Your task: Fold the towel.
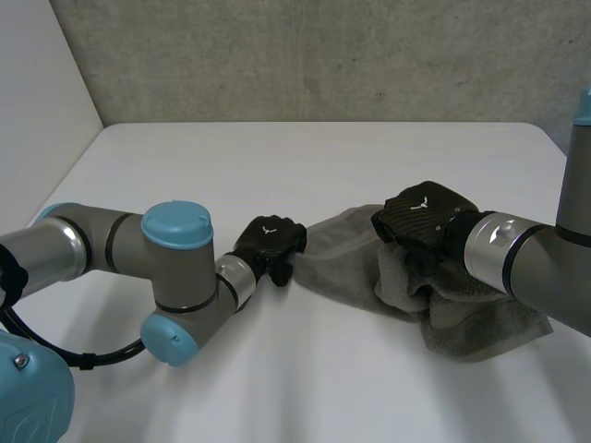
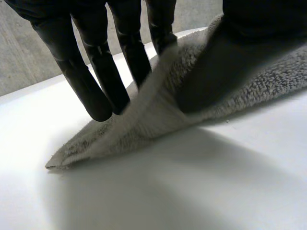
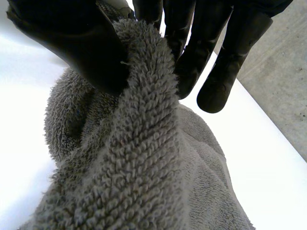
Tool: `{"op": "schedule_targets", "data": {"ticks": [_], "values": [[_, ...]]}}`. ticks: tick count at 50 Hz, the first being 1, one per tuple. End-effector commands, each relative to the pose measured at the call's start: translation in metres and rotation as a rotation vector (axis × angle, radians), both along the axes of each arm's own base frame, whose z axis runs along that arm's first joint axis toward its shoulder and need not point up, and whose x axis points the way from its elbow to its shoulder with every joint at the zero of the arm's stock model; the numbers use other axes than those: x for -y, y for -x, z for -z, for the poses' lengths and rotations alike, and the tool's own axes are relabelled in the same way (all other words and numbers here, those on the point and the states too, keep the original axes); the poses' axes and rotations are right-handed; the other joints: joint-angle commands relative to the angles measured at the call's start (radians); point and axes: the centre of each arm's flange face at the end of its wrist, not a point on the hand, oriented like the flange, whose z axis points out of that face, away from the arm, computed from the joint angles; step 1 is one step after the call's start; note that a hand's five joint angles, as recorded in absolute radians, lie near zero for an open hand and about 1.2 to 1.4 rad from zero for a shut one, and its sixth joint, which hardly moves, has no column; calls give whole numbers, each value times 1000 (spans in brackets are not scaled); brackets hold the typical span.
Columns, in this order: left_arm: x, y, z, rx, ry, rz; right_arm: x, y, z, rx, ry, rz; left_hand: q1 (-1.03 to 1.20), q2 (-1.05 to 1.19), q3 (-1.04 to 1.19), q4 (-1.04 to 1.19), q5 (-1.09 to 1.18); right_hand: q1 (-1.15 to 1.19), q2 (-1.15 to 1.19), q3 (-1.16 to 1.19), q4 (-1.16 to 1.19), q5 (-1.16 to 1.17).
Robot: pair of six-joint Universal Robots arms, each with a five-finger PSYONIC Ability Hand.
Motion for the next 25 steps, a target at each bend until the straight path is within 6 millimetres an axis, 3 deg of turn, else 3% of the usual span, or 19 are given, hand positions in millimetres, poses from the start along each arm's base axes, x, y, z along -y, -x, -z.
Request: {"op": "schedule_targets", "data": {"ticks": [1,3,4,6,7,9,10,11,12,14,15,17,20,23,25], "values": [[7,0,-18,-12,45,-37,7,1,-5,26,30,10,4,6,9,8,-156,66,78,43,50,50],[14,1,-47,-50,108,-67,13,-4,-15,79,123,10,4,6,9,8,-156,66,78,43,50,50],[14,1,-47,-51,108,-67,13,-4,-16,79,123,10,4,6,9,8,-156,66,78,43,50,50],[20,-6,-91,-106,190,-113,14,-5,-53,190,285,24,4,6,9,8,-156,66,78,43,50,50],[20,-6,-91,-106,190,-113,14,-5,-53,191,286,24,4,6,9,8,-156,66,78,43,50,50],[20,-14,-140,-176,283,-139,11,0,-94,337,408,44,4,6,9,8,-156,66,78,43,50,50],[20,-14,-140,-177,284,-139,10,0,-94,338,409,44,4,6,9,8,-156,66,78,43,50,50],[21,-22,-164,-214,324,-158,9,0,-109,411,444,48,4,6,9,8,-156,66,78,43,50,50],[21,-22,-164,-214,324,-158,9,0,-109,412,444,48,4,6,9,8,-156,66,78,43,50,50],[22,-40,-203,-304,367,-200,9,4,-134,541,497,58,4,6,9,8,-156,66,78,43,50,50],[22,-40,-203,-305,367,-201,9,4,-134,541,498,58,4,6,9,8,-156,66,78,43,50,50],[20,-56,-232,-399,382,-230,6,13,-154,601,537,70,4,6,9,8,-156,66,78,43,50,50],[19,-61,-240,-429,382,-233,2,20,-161,595,545,84,4,6,9,8,-156,66,78,43,50,50],[17,-67,-246,-445,376,-238,2,29,-154,538,462,110,4,6,9,8,-156,66,78,43,50,50],[16,-70,-237,-416,335,-247,-2,26,-138,450,350,90,4,6,9,8,-156,66,78,43,50,50]]}}
